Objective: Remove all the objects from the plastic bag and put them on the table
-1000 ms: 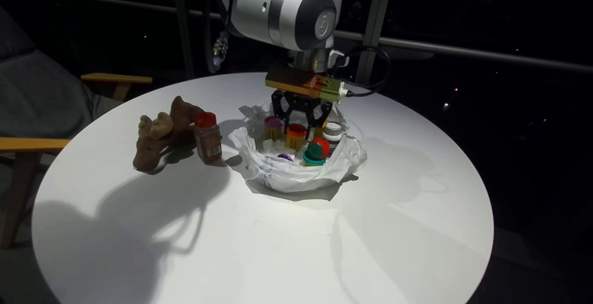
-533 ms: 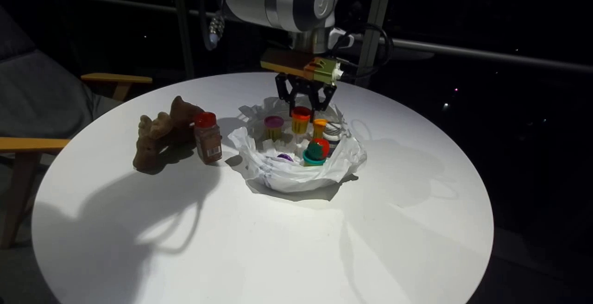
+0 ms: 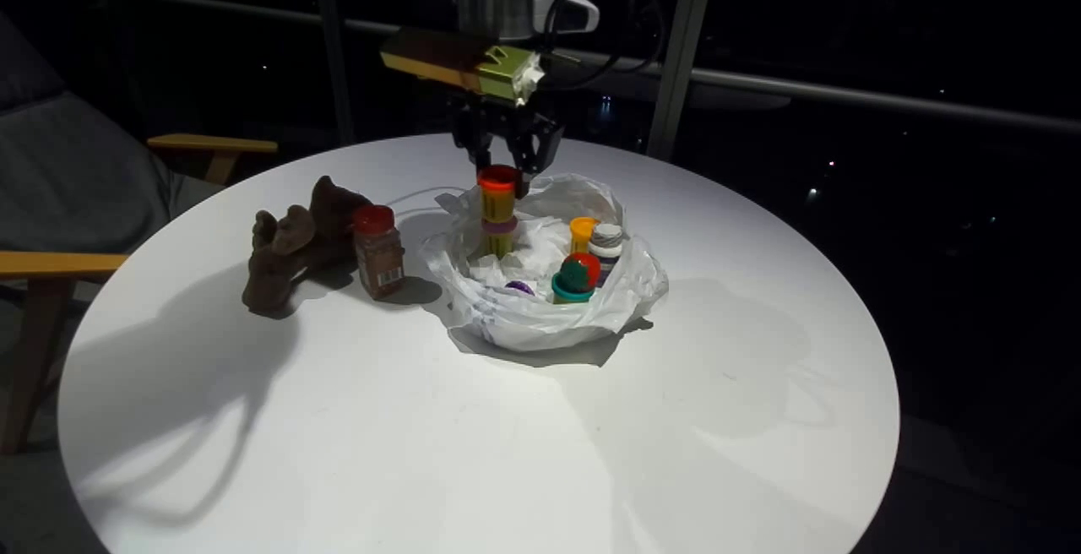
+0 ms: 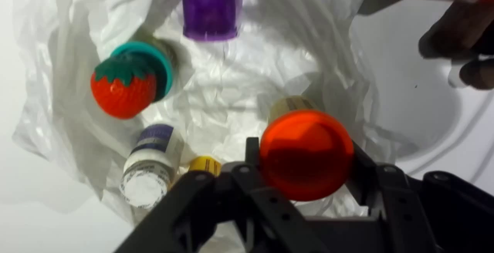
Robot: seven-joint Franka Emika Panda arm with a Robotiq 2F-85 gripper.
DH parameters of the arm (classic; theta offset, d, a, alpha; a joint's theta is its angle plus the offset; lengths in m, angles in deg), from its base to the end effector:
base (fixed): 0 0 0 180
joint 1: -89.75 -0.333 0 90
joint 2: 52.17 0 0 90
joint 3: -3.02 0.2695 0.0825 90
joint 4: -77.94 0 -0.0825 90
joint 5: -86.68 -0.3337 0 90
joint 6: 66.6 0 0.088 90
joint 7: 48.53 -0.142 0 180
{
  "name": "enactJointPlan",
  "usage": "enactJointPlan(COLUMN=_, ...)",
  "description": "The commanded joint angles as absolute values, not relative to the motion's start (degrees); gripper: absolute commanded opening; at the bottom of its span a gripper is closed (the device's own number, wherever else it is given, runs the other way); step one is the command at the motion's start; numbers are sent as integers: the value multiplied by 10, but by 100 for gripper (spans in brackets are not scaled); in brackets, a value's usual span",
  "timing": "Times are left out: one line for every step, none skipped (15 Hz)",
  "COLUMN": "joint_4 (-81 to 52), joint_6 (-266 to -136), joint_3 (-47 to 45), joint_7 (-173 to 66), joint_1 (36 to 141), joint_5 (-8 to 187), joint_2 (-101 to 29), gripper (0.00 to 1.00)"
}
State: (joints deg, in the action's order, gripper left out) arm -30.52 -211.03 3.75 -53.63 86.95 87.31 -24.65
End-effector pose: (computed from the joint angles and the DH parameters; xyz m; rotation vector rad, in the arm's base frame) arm 0.5957 0.0364 0.2237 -3.1231 0.0325 -0.2303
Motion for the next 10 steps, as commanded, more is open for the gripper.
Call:
enactJointPlan(joint_4=-449, joint_6=-2145, joint_3=40, joint_7=-563, joint_1=845, joint_5=878, joint_2=-341, gripper=28)
enactJointPlan(joint_4=-481, joint_6=-2152, joint_3=43, joint_7=-567, joint_1=839, joint_5=878, joint_2=-360, gripper=28)
enactJointPlan(joint_4=-513, joint_6=-2165, joint_3=41, joint_7=-580, joint_1=829, joint_5=889, joint_2=-374, gripper=28)
enactJointPlan(joint_4=-548, joint_6=-2176, joint_3=42, joint_7=-589, joint_1=823, joint_5=894, joint_2=-390, gripper=28)
enactJointPlan(joint_4=-581, joint_6=-2197, joint_3=39, joint_7=-599, joint_1=817, joint_5=901, joint_2=-401, gripper=28)
enactJointPlan(joint_4=-602, joint_6=-2217, joint_3=37, joint_7=-605, joint_1=815, joint_5=908, joint_2=-401, gripper=28)
enactJointPlan(joint_4=-616, joint_6=-2236, joint_3=35, joint_7=-610, joint_1=815, joint_5=913, joint_2=-396, gripper=28)
enactJointPlan(joint_4=-626, joint_6=-2252, joint_3=36, joint_7=-608, joint_1=817, joint_5=913, joint_2=-387, gripper=28)
enactJointPlan(joint_4=-634, joint_6=-2269, joint_3=37, joint_7=-603, joint_1=820, joint_5=910, joint_2=-379, gripper=28)
enactJointPlan(joint_4=-640, joint_6=-2283, joint_3=34, joint_7=-601, joint_1=820, joint_5=912, joint_2=-369, gripper=28)
